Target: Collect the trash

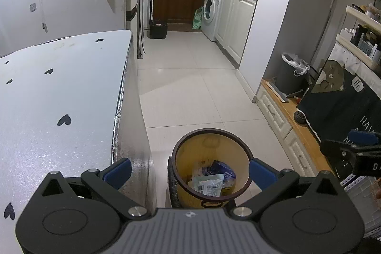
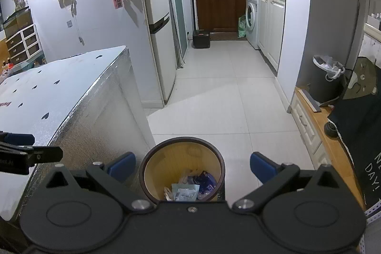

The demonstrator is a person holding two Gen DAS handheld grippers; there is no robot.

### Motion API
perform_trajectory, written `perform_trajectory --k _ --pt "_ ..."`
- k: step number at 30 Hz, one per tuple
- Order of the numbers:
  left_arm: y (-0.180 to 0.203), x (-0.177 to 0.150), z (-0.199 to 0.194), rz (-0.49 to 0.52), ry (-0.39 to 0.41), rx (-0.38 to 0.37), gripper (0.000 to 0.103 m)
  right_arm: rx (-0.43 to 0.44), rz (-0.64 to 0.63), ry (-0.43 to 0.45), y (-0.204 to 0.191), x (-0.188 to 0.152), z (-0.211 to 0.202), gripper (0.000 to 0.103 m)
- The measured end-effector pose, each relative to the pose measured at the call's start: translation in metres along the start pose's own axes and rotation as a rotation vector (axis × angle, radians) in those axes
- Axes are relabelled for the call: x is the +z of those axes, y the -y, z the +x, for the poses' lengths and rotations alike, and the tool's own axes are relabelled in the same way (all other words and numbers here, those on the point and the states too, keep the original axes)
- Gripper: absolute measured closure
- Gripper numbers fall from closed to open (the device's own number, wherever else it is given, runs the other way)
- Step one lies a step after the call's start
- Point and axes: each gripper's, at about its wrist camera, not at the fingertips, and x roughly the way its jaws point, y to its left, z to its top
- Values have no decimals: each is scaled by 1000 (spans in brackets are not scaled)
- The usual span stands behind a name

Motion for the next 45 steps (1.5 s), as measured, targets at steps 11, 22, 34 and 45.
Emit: perform_trajectory --k 11,22,34,45 --pt "0 0 0 -4 -1 9 0 11 -7 1 2 0 2 0" --pt "1 0 0 -3 -1 9 0 14 -9 0 3 1 2 0" --pt "1 1 0 0 -2 10 0 15 -8 0 3 1 4 0" --pt "1 1 0 1 -3 11 0 15 -8 0 3 1 4 0"
